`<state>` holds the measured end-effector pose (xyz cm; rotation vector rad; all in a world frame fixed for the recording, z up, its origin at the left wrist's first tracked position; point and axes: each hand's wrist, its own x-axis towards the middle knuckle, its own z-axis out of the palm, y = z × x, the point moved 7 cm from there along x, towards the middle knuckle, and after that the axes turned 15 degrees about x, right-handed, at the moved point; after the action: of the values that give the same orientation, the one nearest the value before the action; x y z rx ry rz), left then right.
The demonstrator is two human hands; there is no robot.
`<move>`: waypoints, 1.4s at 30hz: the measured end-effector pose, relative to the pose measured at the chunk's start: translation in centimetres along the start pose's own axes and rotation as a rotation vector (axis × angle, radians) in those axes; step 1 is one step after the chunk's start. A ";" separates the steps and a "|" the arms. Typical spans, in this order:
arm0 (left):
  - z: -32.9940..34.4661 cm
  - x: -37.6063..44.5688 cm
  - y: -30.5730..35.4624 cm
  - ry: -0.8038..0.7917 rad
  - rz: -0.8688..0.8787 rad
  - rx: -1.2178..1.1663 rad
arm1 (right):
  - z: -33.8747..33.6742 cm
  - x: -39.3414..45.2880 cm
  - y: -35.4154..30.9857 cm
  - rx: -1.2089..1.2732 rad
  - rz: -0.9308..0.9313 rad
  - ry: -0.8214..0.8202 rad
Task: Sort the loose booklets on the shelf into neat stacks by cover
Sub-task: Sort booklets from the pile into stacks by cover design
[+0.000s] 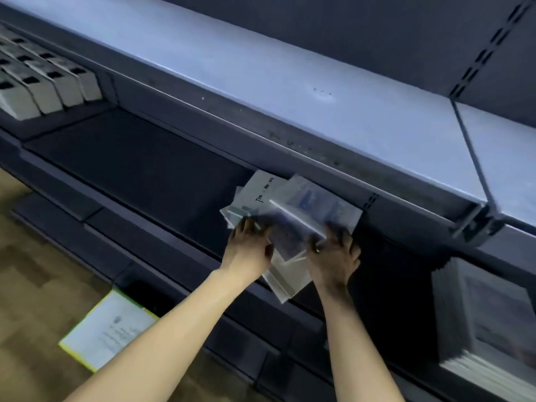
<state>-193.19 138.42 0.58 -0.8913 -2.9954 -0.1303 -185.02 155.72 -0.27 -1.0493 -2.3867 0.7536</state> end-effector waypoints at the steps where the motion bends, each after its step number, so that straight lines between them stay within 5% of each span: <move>1: -0.1 0.3 -0.1 -0.002 0.008 -0.002 | -0.2 -0.6 -0.2 0.003 0.014 0.027; 8: -0.3 1.6 -1.3 -0.024 0.079 0.006 | -1.5 -4.5 -3.3 -0.029 -0.112 0.253; 14: -0.8 2.4 -2.3 -0.015 0.092 -0.040 | -1.2 -2.3 0.2 0.165 0.202 -0.029; 20: -0.7 3.8 -2.3 0.001 0.109 -0.041 | -2.0 -2.7 2.1 0.149 0.359 -0.010; 22: -0.7 4.5 -1.8 0.017 0.120 -0.055 | -1.9 -3.0 3.2 0.249 0.397 -0.014; 25: -0.7 5.2 -0.8 0.033 0.113 -0.049 | -2.2 -3.8 4.2 0.722 0.454 0.056; 27: -0.7 5.6 -0.3 0.018 0.103 -0.043 | -3.6 -4.3 4.1 0.721 0.417 0.104; 29: -0.6 6.5 -0.6 -0.059 0.077 -0.106 | -5.2 -4.3 4.5 0.651 0.358 0.180; 36: -0.7 7.2 -1.0 -0.355 0.161 -0.339 | -5.7 -3.8 5.2 1.048 0.424 0.168; 42: 0.6 2.5 -3.0 -0.561 0.099 -0.666 | -3.0 -5.9 3.9 0.816 0.402 -0.029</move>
<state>-196.95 137.36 -0.18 -1.2998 -3.4451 -1.1003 -177.55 154.30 -1.41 -1.1257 -1.5982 1.6909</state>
